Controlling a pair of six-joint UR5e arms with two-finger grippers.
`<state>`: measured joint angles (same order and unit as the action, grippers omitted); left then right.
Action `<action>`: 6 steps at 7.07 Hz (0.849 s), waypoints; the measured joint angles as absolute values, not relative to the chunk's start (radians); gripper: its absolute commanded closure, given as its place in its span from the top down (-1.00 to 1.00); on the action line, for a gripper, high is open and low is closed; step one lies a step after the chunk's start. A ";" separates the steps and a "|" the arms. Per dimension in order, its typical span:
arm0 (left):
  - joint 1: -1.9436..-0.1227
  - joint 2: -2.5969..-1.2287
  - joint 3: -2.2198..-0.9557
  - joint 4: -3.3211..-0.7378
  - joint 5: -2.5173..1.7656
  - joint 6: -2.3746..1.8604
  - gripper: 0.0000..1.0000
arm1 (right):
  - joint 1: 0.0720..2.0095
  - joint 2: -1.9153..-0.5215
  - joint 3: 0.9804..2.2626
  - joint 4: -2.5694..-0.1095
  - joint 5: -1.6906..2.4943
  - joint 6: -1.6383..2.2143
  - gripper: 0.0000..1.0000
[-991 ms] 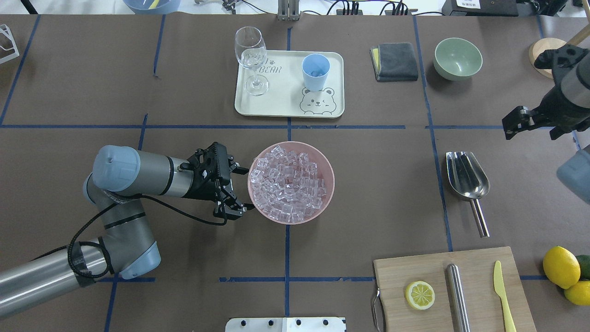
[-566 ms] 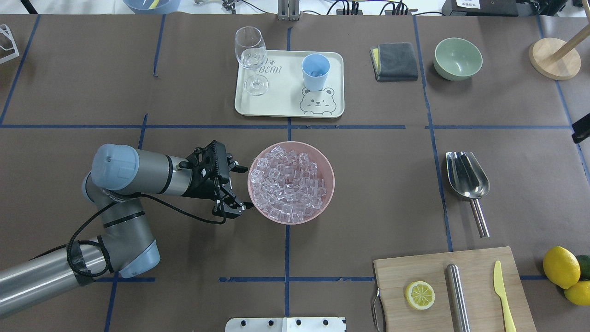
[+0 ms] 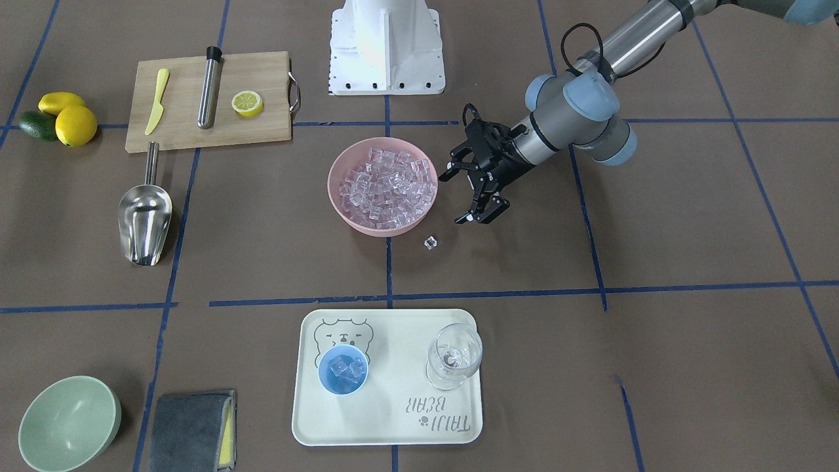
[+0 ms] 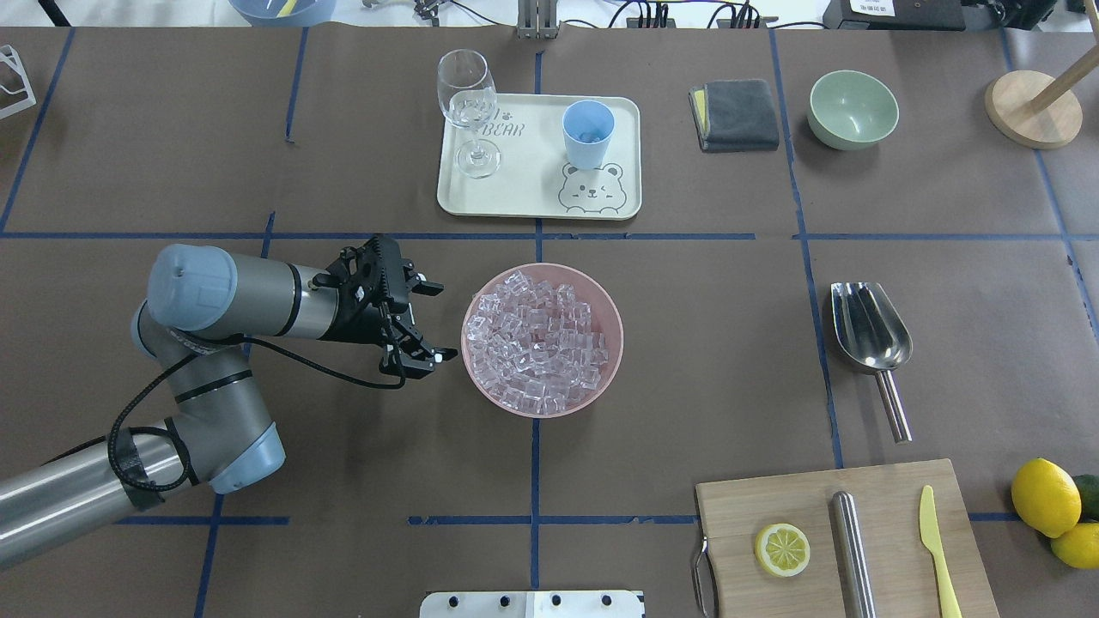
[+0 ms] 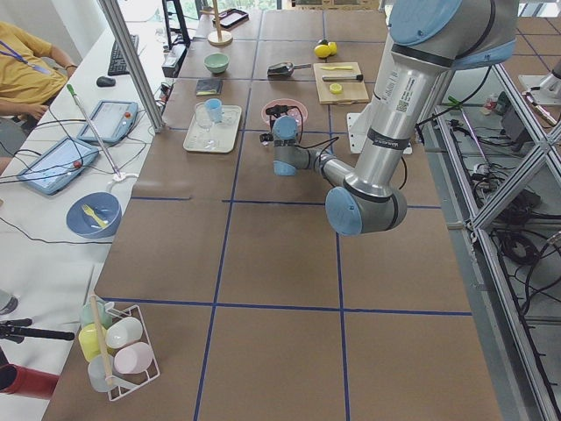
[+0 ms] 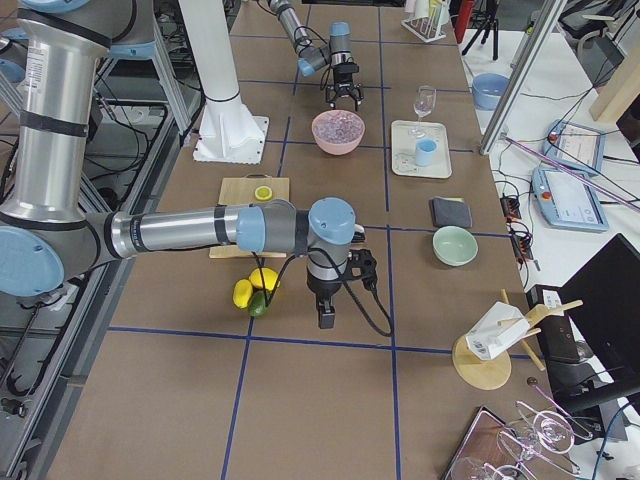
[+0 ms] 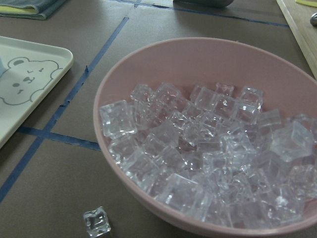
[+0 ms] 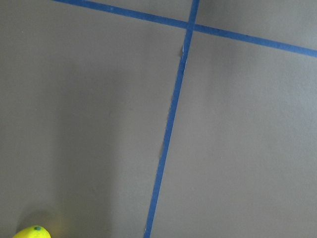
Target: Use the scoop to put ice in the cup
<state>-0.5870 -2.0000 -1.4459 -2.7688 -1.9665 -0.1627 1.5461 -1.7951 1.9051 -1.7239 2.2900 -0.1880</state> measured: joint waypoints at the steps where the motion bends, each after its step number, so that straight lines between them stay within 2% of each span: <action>1: -0.631 -1.976 -1.449 -2.743 -1.966 -0.161 1.00 | 1.577 -1.812 1.895 -1.723 2.303 -0.215 1.00; 4: -0.798 -1.899 -1.467 -2.553 -1.981 -0.015 1.00 | 1.593 -1.817 1.884 -1.723 2.310 -0.224 1.00; 6: -0.983 -1.891 -1.502 -2.264 -2.066 0.127 1.00 | 1.594 -1.816 1.886 -1.722 2.310 -0.224 1.00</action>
